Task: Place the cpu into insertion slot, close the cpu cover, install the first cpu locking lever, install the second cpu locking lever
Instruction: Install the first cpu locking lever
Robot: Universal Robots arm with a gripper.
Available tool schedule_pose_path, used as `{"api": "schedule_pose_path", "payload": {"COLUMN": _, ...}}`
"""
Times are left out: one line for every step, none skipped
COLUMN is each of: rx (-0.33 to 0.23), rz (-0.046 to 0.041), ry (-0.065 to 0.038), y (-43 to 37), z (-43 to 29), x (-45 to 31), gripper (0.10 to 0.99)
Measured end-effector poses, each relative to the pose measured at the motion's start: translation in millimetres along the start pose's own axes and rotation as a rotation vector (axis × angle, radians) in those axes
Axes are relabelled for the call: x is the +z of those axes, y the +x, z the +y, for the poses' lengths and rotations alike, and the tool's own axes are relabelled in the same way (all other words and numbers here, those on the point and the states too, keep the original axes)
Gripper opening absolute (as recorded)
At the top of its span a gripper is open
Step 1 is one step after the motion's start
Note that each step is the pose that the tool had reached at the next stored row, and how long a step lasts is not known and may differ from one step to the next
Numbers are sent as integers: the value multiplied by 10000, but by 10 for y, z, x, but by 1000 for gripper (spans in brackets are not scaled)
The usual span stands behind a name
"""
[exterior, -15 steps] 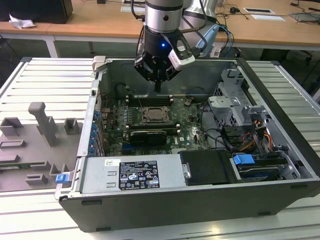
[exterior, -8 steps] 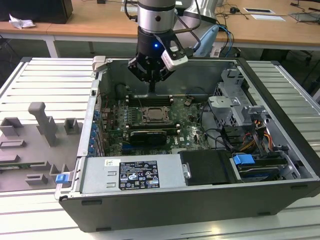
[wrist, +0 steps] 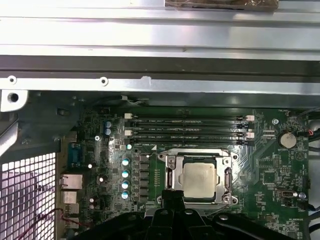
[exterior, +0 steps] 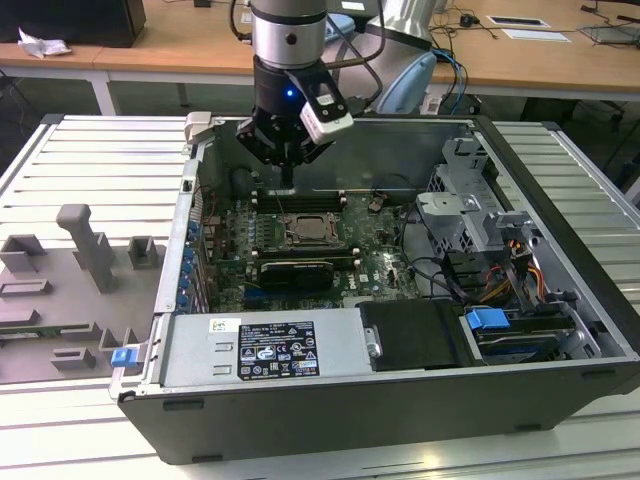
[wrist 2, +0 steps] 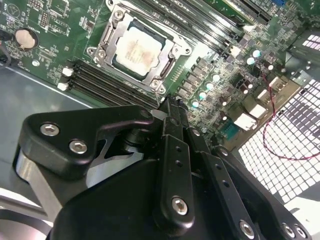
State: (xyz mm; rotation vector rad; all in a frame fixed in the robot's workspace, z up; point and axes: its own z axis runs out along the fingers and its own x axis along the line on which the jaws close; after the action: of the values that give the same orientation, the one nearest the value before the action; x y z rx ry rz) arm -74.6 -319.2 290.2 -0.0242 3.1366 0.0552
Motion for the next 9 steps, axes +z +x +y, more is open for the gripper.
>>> {"api": "schedule_pose_path", "payload": {"rx": -1, "rz": 0, "ry": 0, "y": 10, "z": 0, "x": 12, "gripper": 106}}
{"api": "schedule_pose_path", "payload": {"rx": -1, "rz": 1, "ry": 1, "y": 23, "z": -1, "x": 31, "gripper": 106}}
{"api": "schedule_pose_path", "payload": {"rx": -2, "rz": 1, "ry": 0, "y": 24, "z": -1, "x": 45, "gripper": 106}}
{"api": "schedule_pose_path", "payload": {"rx": -3, "rz": 1, "ry": 1, "y": 25, "z": -2, "x": 55, "gripper": 106}}
{"api": "schedule_pose_path", "payload": {"rx": 0, "rz": 1, "ry": 1, "y": 28, "z": -2, "x": 65, "gripper": 106}}
{"api": "schedule_pose_path", "payload": {"rx": -1, "rz": 1, "ry": 1, "y": 28, "z": -2, "x": 70, "gripper": 106}}
{"api": "schedule_pose_path", "payload": {"rx": -3, "rz": 1, "ry": 2, "y": 29, "z": -3, "x": 76, "gripper": 106}}
{"api": "schedule_pose_path", "payload": {"rx": -3, "rz": 2, "ry": 2, "y": 30, "z": -3, "x": 79, "gripper": 106}}
{"api": "schedule_pose_path", "payload": {"rx": -2, "rz": 3, "ry": 4, "y": 30, "z": -3, "x": 81, "gripper": 106}}
